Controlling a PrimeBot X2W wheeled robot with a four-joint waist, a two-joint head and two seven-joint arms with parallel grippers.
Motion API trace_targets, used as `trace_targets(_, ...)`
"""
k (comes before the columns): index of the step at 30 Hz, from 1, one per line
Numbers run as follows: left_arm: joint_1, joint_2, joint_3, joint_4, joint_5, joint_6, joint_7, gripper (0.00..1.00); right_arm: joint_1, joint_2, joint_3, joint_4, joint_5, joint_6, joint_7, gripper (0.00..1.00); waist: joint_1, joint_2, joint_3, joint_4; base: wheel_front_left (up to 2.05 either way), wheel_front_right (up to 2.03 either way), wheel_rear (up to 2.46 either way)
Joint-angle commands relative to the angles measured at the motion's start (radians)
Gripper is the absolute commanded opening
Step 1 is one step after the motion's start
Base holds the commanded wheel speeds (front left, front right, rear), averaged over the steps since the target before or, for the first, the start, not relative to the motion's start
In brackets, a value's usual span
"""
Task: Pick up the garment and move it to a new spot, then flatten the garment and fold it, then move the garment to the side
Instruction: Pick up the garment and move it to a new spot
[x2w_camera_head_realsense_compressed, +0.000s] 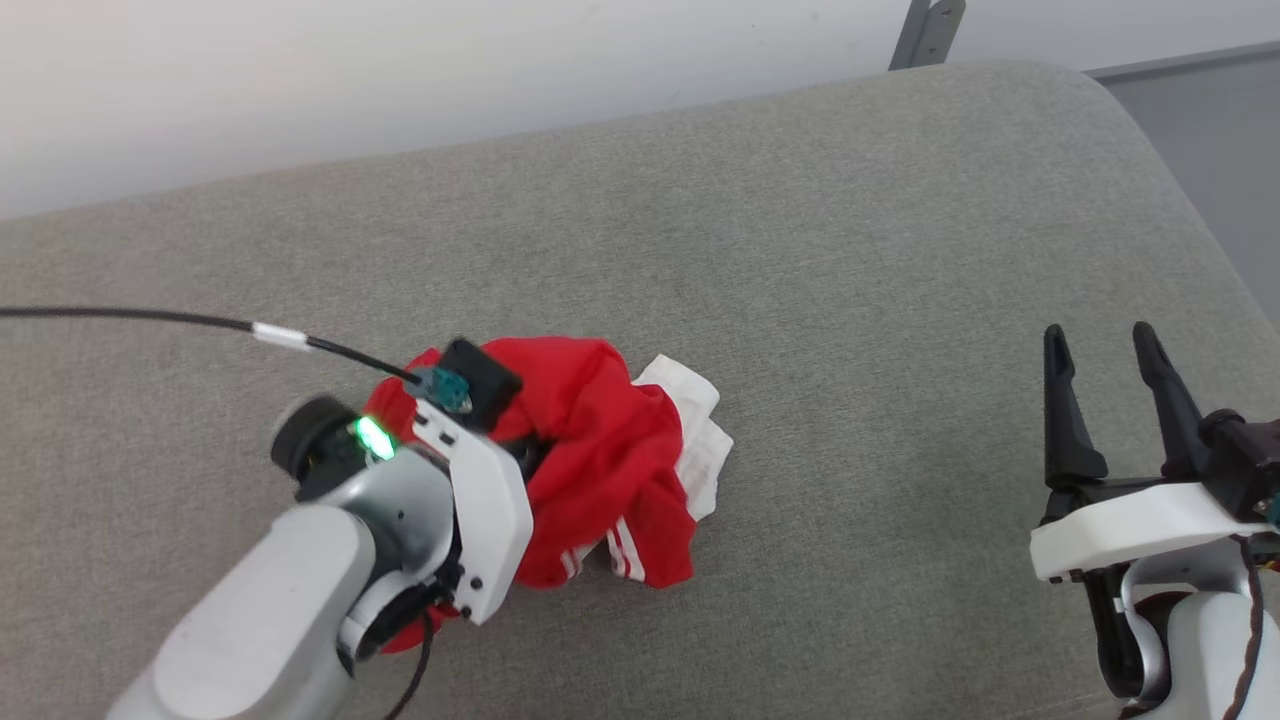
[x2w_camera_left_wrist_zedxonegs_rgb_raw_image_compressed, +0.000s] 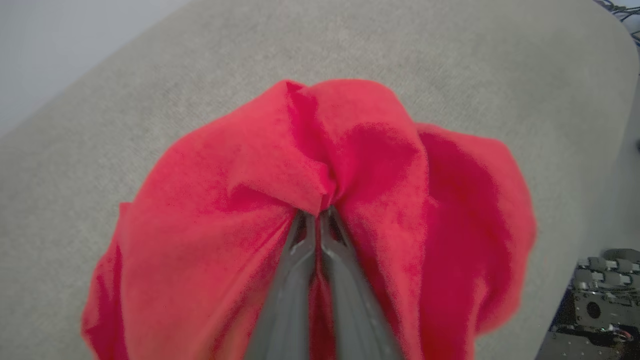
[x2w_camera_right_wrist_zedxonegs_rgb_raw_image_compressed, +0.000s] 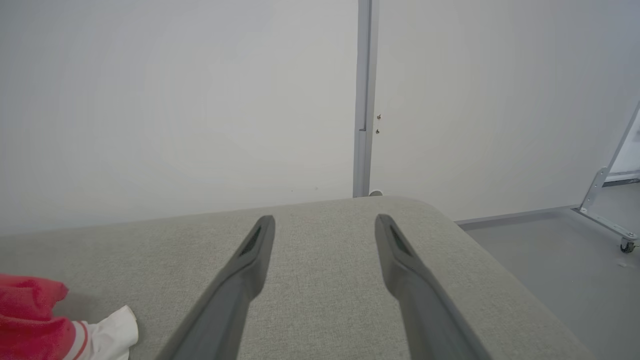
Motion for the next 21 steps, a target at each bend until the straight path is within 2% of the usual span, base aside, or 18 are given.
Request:
trace_targets(1, 0.016, -0.012, -0.013, 0.054, -0.007, -0.008, -0.013, 0.00, -0.006, 0.002, 0.007, 0.013, 0.010, 0.000, -0.014, 1.00, 0.0000, 0.0000, 0.000, -0.006, 0.00, 0.00, 0.00)
trace_targets(11, 0.008, -0.089, -0.082, 0.385, -0.044, -0.033, -0.076, 0.01, -0.015, 0.002, 0.032, 0.072, 0.023, 0.000, -0.047, 1.00, 0.0000, 0.0000, -0.025, -0.006, 0.00, 0.00, 0.00)
trace_targets(12, 0.001, -0.089, -0.091, 0.402, -0.047, -0.035, -0.084, 0.16, -0.013, 0.002, 0.032, 0.074, 0.021, 0.000, -0.048, 1.00, 0.0000, 0.0000, -0.029, -0.002, 0.00, 0.00, 0.00)
trace_targets(13, 0.001, -0.089, -0.091, 0.402, -0.047, -0.035, -0.084, 0.16, -0.013, 0.002, 0.032, 0.074, 0.021, 0.000, -0.048, 1.00, 0.0000, 0.0000, -0.029, -0.002, 0.00, 0.00, 0.00)
trace_targets(14, -0.007, -0.092, -0.094, 0.411, -0.055, -0.038, -0.100, 0.49, -0.011, 0.002, 0.035, 0.075, 0.018, 0.000, -0.048, 1.00, 0.0000, 0.0000, -0.034, 0.002, 0.00, 0.00, 0.00)
trace_targets(15, -0.014, -0.096, -0.090, 0.418, -0.068, -0.039, -0.116, 1.00, -0.008, 0.002, 0.036, 0.076, 0.013, 0.000, -0.047, 1.00, 0.0000, 0.0000, -0.040, 0.009, 0.00, 0.00, 0.00)
trace_targets(21, -0.035, -0.062, -0.082, 0.378, -0.098, -0.041, -0.219, 1.00, 0.014, 0.002, 0.030, 0.073, -0.001, 0.000, -0.036, 1.00, 0.0000, 0.0000, -0.087, 0.054, 0.00, 0.00, 0.00)
